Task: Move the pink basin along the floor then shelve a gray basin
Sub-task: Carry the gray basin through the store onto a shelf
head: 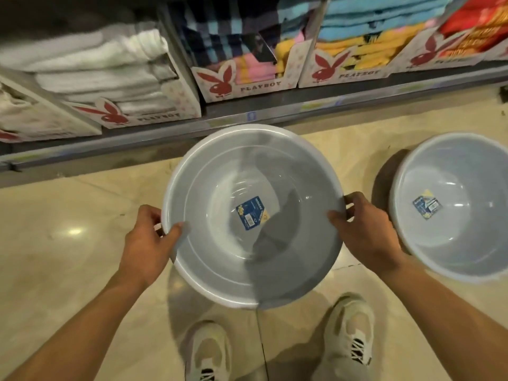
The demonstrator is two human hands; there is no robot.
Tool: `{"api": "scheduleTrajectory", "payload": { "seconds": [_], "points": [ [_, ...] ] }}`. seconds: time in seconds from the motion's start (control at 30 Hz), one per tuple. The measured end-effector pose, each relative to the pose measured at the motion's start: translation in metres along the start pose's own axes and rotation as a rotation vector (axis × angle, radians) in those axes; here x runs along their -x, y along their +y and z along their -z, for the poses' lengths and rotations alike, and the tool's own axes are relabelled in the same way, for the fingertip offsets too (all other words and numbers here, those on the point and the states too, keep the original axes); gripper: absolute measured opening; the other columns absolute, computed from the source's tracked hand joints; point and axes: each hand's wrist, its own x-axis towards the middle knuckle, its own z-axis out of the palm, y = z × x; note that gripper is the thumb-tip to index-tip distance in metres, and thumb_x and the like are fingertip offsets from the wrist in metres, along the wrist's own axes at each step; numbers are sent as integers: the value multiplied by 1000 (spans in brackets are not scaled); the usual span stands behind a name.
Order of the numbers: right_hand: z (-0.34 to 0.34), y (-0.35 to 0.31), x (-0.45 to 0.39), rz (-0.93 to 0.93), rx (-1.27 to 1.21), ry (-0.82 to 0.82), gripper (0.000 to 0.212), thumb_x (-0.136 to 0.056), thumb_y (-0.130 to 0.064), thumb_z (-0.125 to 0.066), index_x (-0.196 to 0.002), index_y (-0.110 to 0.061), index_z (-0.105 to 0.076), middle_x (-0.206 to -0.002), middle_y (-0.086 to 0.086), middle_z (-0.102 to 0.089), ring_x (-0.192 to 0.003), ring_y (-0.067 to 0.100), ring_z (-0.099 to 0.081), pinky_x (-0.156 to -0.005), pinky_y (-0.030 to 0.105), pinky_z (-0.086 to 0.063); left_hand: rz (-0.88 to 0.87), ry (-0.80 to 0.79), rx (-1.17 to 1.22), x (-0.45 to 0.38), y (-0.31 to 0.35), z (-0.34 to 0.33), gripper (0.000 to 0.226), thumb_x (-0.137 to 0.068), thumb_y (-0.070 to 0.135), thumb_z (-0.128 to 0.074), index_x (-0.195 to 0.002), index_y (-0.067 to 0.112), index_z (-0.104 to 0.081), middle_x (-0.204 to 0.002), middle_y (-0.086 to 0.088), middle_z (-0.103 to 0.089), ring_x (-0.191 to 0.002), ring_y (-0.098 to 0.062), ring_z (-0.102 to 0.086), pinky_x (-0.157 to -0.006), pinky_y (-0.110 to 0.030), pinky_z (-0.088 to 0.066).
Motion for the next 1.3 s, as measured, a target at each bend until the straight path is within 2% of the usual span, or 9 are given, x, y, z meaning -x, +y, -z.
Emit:
{"api": "scheduleTrajectory", "payload": {
  "seconds": [0.2, 0.3, 0.37, 0.5, 0.63, 0.83, 0.93, 1.17, 1.3],
  "points": [
    [-20, 9, -6, 7, 20, 26, 31, -94, -39, -54, -118, -21, -61, -111, 0, -63, -84, 23, -59, -68, 33, -40, 68, 26, -28, -8, -13, -14, 37, -88, 39, -75, -109, 27, -46, -90, 17, -59, -72, 0, -63, -56, -19, -44],
    [-25, 10, -12, -23, -117, 15, 28, -97, -31, -53, -120, -17, -57, -114, 5, -67, -91, 26, -63, -72, 35, -47, 94, 4, -32, -12, -19, -22, 35, -89, 37, -74, -108, 25, -47, -91, 13, -61, -74, -3, -64, -57, -22, -44],
    [-29, 8, -16, -53, -226, -21, 31, -96, -33, -55, -123, -18, -53, -106, 1, -69, -83, 20, -67, -64, 32, -50, 122, -12, -32, -15, -22, -29, 35, -89, 36, -75, -107, 23, -48, -90, 7, -64, -77, -8, -64, -59, -23, -44],
    [-41, 10, -25, -132, -310, -88, 41, -92, -36, -63, -125, -21, -46, -87, -9, -62, -63, 6, -60, -39, 14, -38, 147, -12, -16, -19, -26, -37, 37, -88, 37, -75, -107, 25, -45, -88, 2, -66, -78, -17, -67, -60, -29, -49],
    [-55, 17, -22, -217, -328, -190, 40, -88, -33, -70, -115, -20, -43, -90, -4, -60, -70, 10, -58, -47, 23, -44, 199, -114, -17, -19, -28, -38, 39, -87, 36, -76, -113, 24, -49, -91, -4, -69, -82, -28, -71, -74, -46, -60],
    [-64, 33, 1, -160, -283, -161, 21, -91, -19, -60, -104, -19, -43, -82, -10, -56, -66, 8, -56, -44, 20, -38, 93, -92, -157, -1, -17, -32, 26, -90, 36, -72, -102, 19, -56, -83, -1, -67, -75, -13, -64, -57, -21, -43],
    [-43, 41, 3, -137, -296, -147, 20, -92, -19, -60, -104, -20, -44, -82, -14, -54, -67, 7, -54, -46, 16, -35, 44, -90, -149, 9, 3, -32, 23, -91, 35, -71, -105, 22, -57, -83, 3, -67, -74, -10, -64, -58, -19, -44],
    [48, 63, 12, -120, -357, 34, 19, -89, -17, -61, -103, -18, -48, -82, -14, -55, -71, 9, -55, -56, 31, -41, -83, -118, -112, 29, 88, -43, 21, -92, 33, -70, -104, 26, -55, -82, 1, -67, -71, -14, -68, -55, -21, -45],
    [108, 86, 21, -120, -384, 118, 17, -90, -17, -62, -100, -20, -49, -80, -13, -57, -70, 7, -55, -54, 22, -39, -189, -158, -123, 39, 154, -50, 28, -91, 36, -71, -111, 31, -52, -84, 8, -67, -68, -9, -69, -53, -17, -46]
  ]
}}
